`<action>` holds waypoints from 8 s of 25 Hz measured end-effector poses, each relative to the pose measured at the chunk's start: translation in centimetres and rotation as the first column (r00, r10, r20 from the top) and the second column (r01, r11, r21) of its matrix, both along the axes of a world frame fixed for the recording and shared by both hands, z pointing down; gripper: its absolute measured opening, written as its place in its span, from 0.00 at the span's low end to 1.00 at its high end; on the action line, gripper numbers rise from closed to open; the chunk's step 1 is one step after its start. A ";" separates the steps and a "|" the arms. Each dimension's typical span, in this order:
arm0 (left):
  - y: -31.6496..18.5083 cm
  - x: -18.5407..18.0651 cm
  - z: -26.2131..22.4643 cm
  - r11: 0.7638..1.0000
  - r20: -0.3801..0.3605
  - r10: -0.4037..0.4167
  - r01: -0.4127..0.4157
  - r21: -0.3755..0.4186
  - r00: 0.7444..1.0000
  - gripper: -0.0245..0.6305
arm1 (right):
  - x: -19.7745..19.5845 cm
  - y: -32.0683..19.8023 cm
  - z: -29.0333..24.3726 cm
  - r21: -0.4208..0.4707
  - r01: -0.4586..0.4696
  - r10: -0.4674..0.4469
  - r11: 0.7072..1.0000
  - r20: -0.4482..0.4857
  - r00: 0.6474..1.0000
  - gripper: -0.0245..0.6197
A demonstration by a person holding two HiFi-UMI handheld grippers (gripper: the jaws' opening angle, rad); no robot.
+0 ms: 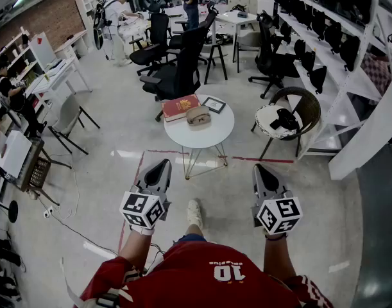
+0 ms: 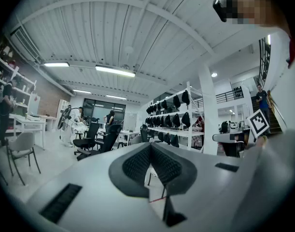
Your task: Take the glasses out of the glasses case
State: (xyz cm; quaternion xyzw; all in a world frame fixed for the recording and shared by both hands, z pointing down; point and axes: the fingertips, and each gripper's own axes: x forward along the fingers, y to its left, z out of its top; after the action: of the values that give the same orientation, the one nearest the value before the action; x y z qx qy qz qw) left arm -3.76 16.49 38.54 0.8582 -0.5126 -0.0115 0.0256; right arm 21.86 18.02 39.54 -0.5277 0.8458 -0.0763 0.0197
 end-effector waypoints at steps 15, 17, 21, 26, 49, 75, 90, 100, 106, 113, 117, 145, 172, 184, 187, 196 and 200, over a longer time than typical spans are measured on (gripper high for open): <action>0.9 -0.6 -0.3 1.000 0.007 -0.014 0.014 0.003 1.000 0.05 | -0.5 0.4 -0.6 0.016 -0.001 0.001 1.000 -0.003 1.000 0.06; 0.9 -0.8 -0.3 1.000 0.007 -0.016 0.016 0.001 1.000 0.05 | -0.5 0.4 -1.0 0.029 -0.003 0.003 1.000 0.016 1.000 0.06; 0.8 -1.1 -0.1 1.000 0.010 -0.021 0.021 0.002 1.000 0.05 | -0.7 0.5 -0.9 0.035 0.000 -0.001 0.999 0.028 1.000 0.06; 0.7 -1.5 0.1 1.000 0.017 -0.021 0.021 0.004 1.000 0.05 | -0.9 0.5 -0.2 0.024 -0.009 0.009 1.000 0.022 1.000 0.06; -5.3 -1.4 1.2 1.000 0.000 -0.007 0.007 -0.022 1.000 0.05 | -1.6 -5.1 0.3 -0.003 0.002 -0.002 1.000 0.015 1.000 0.06; -26.7 -4.4 0.4 0.999 -0.043 0.022 -0.024 -0.046 0.999 0.05 | -6.1 -25.9 -2.1 -0.025 0.017 -0.018 1.000 -0.049 0.999 0.07; -36.5 -9.9 0.3 0.998 -0.060 0.022 -0.025 -0.050 0.998 0.05 | -13.2 -36.0 -3.1 -0.021 0.062 -0.064 0.998 -0.101 0.993 0.06; -41.1 -11.7 0.9 0.997 -0.064 0.051 -0.055 -0.048 0.997 0.05 | -16.1 -40.4 -2.6 -0.028 0.059 -0.061 0.998 -0.106 0.993 0.06; -42.7 -11.1 1.1 0.995 -0.078 0.080 -0.084 -0.050 0.994 0.05 | -15.4 -41.1 -1.9 -0.049 0.028 -0.033 0.998 -0.110 0.993 0.06; -43.2 -10.5 2.1 0.993 -0.074 0.097 -0.101 -0.054 0.993 0.05 | -14.9 -41.7 -0.4 -0.075 0.020 -0.028 0.997 -0.115 0.993 0.06; -43.6 -10.0 2.1 0.994 -0.075 0.093 -0.098 -0.058 0.993 0.05 | -14.9 -42.8 -0.4 -0.065 0.036 -0.043 0.997 -0.102 0.994 0.07; -47.1 -8.9 4.0 0.996 -0.008 0.066 -0.066 -0.068 0.998 0.05 | -16.0 -48.7 4.7 -0.098 0.209 -0.227 0.973 -0.243 0.943 0.17; -52.5 -8.6 12.1 0.981 -0.071 -0.041 0.027 -0.191 0.997 0.05 | -20.9 -58.8 33.0 -0.461 0.396 -0.599 0.794 -0.485 0.638 0.17; -54.5 -9.2 16.6 0.962 -0.071 -0.098 0.076 -0.263 0.993 0.05 | -22.2 -61.6 41.8 -0.537 0.411 -0.676 0.736 -0.594 0.435 0.17; -54.6 -9.0 17.4 0.959 -0.074 -0.102 0.078 -0.273 0.992 0.05 | -22.1 -61.8 42.9 -0.529 0.421 -0.671 0.737 -0.649 0.359 0.17; -54.7 -8.9 18.3 0.952 -0.071 -0.112 0.086 -0.293 0.991 0.05 | -22.9 -62.3 44.7 -0.510 0.453 -0.645 0.731 -0.733 0.216 0.17; -54.6 -9.2 18.2 0.951 -0.071 -0.120 0.094 -0.295 0.990 0.05 | -23.1 -62.1 44.9 -0.516 0.457 -0.649 0.724 -0.735 0.198 0.17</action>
State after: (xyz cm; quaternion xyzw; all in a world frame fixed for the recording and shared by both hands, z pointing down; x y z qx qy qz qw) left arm -12.98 -38.10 56.78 0.8147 -0.5527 0.0247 0.1734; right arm -1.26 -44.10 84.44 -0.1429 0.8430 0.1316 -0.5016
